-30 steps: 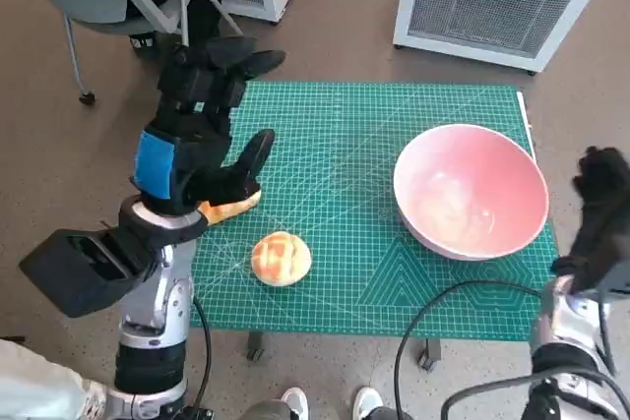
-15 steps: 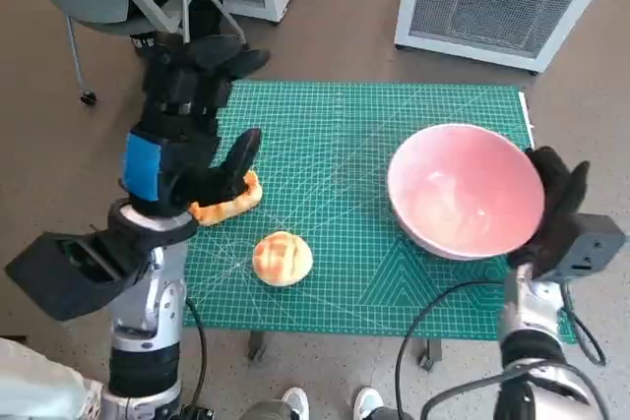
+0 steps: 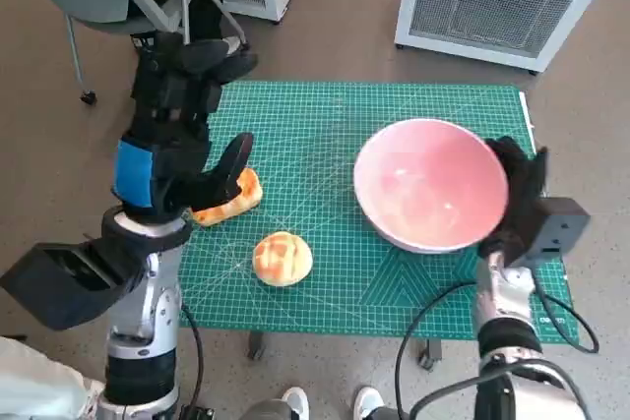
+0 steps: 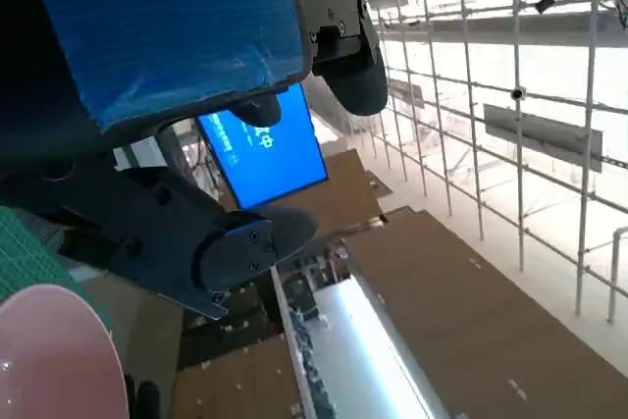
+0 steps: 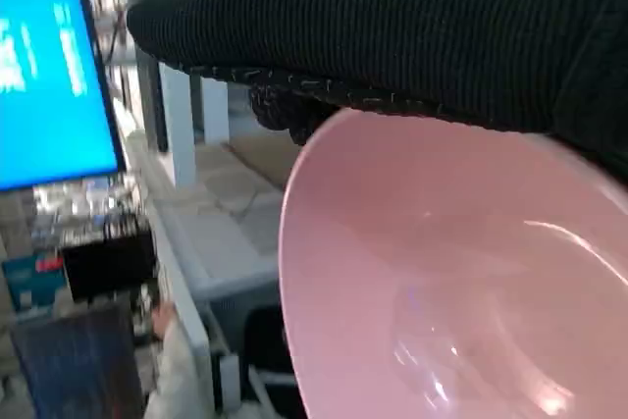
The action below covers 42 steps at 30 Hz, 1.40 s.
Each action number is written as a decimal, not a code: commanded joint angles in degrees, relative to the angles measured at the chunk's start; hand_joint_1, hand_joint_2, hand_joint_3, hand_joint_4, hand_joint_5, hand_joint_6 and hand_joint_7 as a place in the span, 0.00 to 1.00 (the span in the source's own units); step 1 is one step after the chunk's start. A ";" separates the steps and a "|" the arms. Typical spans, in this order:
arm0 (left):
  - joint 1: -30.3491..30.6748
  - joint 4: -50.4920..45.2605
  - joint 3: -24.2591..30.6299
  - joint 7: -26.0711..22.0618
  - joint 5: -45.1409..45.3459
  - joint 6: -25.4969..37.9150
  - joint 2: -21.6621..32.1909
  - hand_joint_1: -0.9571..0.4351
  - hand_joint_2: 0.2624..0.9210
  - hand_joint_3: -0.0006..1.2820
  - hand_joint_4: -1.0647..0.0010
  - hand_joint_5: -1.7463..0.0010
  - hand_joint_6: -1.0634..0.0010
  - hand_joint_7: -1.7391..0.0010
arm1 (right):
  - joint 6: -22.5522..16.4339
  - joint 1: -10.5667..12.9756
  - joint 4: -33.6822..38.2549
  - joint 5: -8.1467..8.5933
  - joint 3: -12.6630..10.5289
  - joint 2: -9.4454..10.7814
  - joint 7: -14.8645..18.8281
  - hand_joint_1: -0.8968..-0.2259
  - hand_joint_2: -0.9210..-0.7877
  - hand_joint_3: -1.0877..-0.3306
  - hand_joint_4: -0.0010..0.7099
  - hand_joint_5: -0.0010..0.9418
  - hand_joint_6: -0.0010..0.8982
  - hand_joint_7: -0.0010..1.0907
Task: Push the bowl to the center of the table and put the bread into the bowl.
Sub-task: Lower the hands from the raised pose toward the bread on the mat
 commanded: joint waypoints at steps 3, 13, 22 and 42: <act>1.52 -1.88 1.00 0.83 0.94 0.17 1.25 0.49 0.69 0.53 1.00 0.44 1.00 0.37 | 1.78 -1.17 1.13 -0.57 0.86 1.58 0.95 0.71 0.00 0.56 0.59 0.01 0.15 0.50; 2.80 -2.47 1.86 2.05 3.89 0.59 3.51 0.50 0.70 0.51 1.00 0.45 1.00 0.37 | 3.46 -4.39 1.50 -0.30 1.26 3.51 1.07 0.70 0.00 0.55 0.57 0.01 0.12 0.51; 4.06 -4.69 1.42 3.60 13.02 6.79 9.13 0.51 0.81 0.37 0.93 0.55 0.99 0.41 | 5.65 -7.05 1.97 -0.64 1.70 3.77 0.69 0.71 0.00 0.53 0.57 0.01 0.11 0.51; 4.04 -6.62 -3.33 -5.96 26.32 25.11 25.09 0.51 1.00 0.10 0.65 0.99 0.67 0.85 | -8.27 -7.63 -7.77 -3.19 4.16 -0.50 0.99 0.77 0.00 0.51 0.55 0.00 0.05 0.60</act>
